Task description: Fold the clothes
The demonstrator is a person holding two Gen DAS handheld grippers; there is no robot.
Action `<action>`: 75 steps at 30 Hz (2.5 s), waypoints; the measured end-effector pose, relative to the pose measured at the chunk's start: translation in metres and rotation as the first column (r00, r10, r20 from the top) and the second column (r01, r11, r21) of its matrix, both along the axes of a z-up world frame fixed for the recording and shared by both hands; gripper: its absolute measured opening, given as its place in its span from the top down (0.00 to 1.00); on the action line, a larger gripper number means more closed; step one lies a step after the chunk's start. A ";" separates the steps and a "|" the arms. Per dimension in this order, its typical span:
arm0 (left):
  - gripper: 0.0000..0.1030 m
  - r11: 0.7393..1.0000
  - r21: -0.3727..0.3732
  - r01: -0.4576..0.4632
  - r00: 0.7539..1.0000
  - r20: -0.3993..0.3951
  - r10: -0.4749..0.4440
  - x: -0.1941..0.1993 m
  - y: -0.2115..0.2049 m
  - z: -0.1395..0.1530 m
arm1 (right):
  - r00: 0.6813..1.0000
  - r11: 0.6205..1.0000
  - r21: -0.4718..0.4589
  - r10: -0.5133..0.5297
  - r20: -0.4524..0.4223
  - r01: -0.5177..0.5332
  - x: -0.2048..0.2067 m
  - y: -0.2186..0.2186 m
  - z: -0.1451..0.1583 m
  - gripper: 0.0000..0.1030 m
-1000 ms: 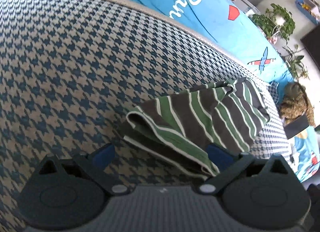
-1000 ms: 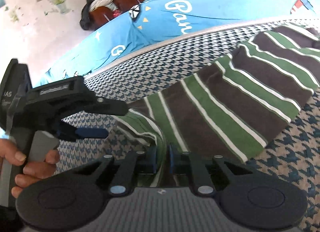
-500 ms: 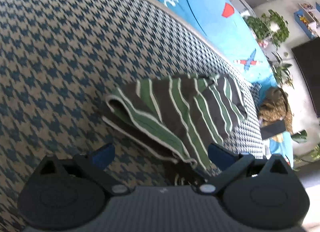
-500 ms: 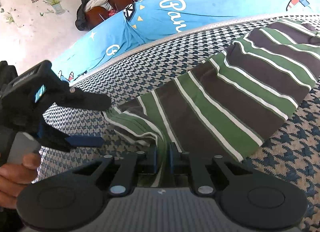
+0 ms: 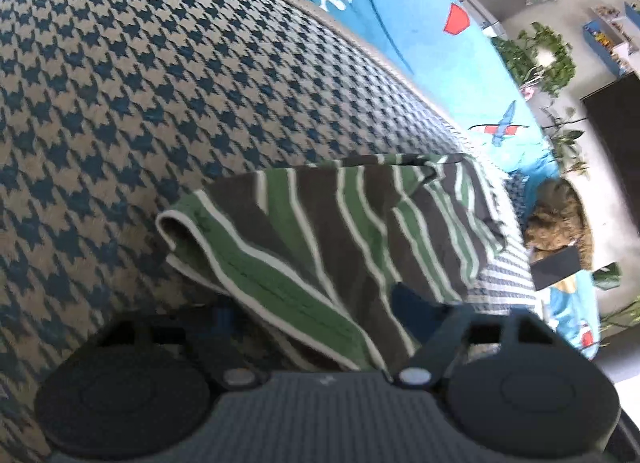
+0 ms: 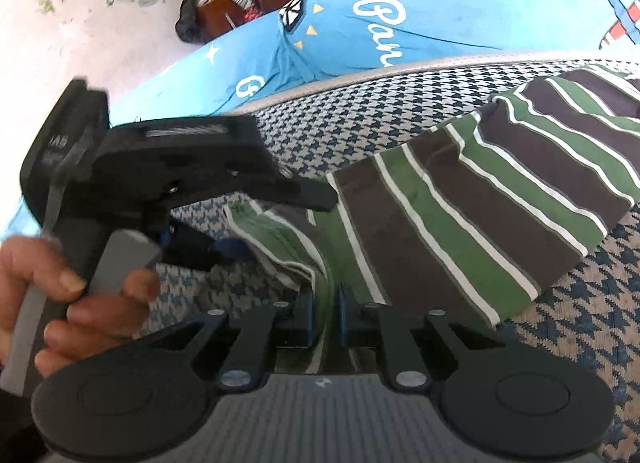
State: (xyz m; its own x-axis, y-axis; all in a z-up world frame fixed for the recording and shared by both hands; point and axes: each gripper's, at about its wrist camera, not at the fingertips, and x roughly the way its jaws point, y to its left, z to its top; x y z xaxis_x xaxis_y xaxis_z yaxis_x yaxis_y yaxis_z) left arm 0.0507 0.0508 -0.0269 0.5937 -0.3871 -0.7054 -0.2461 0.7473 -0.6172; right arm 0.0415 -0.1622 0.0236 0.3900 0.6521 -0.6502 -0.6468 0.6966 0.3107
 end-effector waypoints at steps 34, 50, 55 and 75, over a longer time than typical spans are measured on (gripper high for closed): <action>0.87 0.980 0.196 0.040 0.995 0.084 -0.057 0.004 0.009 0.016 | 0.962 0.980 -0.184 0.124 0.242 -0.080 -0.035 0.047 -0.016 0.87; 0.90 0.930 0.347 -0.119 0.986 0.155 0.069 -0.030 0.099 0.075 | 0.954 0.963 0.070 0.245 0.171 -0.260 -0.039 0.117 0.006 0.87; 0.84 0.903 0.392 -0.178 0.984 0.101 0.150 -0.038 0.135 0.071 | 0.937 0.941 0.082 0.312 0.157 -0.327 -0.042 0.147 -0.003 0.80; 0.26 0.849 0.482 -0.216 0.976 0.105 0.189 -0.044 0.099 0.060 | 0.963 0.981 0.002 0.189 0.190 -0.193 -0.024 0.077 0.007 0.64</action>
State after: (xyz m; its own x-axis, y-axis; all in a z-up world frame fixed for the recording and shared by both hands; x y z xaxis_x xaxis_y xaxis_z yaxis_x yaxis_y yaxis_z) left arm 0.0070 0.1500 0.0331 0.6619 0.1316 -0.7380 -0.4029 0.8926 -0.2022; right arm 0.0172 -0.0850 0.0307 0.3712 0.7387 -0.5626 -0.8151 0.5494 0.1837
